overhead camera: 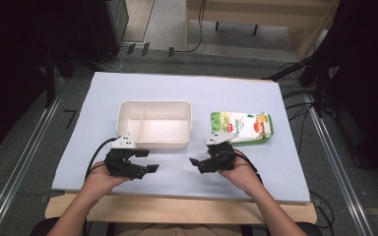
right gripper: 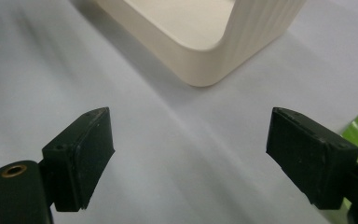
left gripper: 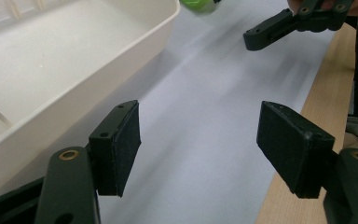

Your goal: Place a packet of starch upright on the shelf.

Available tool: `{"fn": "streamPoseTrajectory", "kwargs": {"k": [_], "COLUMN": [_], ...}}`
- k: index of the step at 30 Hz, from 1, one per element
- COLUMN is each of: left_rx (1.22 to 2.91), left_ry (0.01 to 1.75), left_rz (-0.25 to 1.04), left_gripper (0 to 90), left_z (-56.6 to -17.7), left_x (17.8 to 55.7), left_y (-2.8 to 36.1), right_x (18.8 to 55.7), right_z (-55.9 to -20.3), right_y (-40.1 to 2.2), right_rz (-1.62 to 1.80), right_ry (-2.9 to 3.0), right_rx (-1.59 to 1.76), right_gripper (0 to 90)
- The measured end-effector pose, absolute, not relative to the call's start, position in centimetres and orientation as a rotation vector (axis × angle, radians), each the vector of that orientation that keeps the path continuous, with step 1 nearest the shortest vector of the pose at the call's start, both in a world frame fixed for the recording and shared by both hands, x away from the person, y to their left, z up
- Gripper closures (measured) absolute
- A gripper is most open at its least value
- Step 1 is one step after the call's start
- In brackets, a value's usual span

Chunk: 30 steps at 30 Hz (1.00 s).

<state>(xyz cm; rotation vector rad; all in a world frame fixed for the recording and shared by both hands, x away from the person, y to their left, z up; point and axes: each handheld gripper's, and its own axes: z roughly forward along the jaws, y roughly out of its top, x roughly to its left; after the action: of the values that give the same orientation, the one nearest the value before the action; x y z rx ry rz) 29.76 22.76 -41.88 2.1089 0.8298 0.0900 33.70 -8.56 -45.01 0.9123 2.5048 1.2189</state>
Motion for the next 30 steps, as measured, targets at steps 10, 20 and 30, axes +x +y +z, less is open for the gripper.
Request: {"fn": "streamPoseTrajectory", "kwargs": {"k": [10, 20, 30], "left_rx": [2.104, 2.096, 2.102], "left_ry": [0.821, 0.806, 0.801], "left_rz": [0.073, 0.087, 0.084], "left_gripper": [31.1, 31.3, 31.4], "left_z": [-41.7, -41.7, -41.7], "left_x": [29.6, 29.6, 29.7], "left_y": [22.6, 22.3, 22.2], "right_x": [34.0, 34.0, 33.9], "right_z": [-45.3, -44.8, -44.4], "right_y": [-9.0, -9.6, -10.0], "right_rz": [1.172, 1.229, 1.239], "right_ry": [2.505, 2.568, 2.540], "right_rx": [0.956, 0.958, 0.932], "right_gripper": [15.4, 18.6, 24.2]}}
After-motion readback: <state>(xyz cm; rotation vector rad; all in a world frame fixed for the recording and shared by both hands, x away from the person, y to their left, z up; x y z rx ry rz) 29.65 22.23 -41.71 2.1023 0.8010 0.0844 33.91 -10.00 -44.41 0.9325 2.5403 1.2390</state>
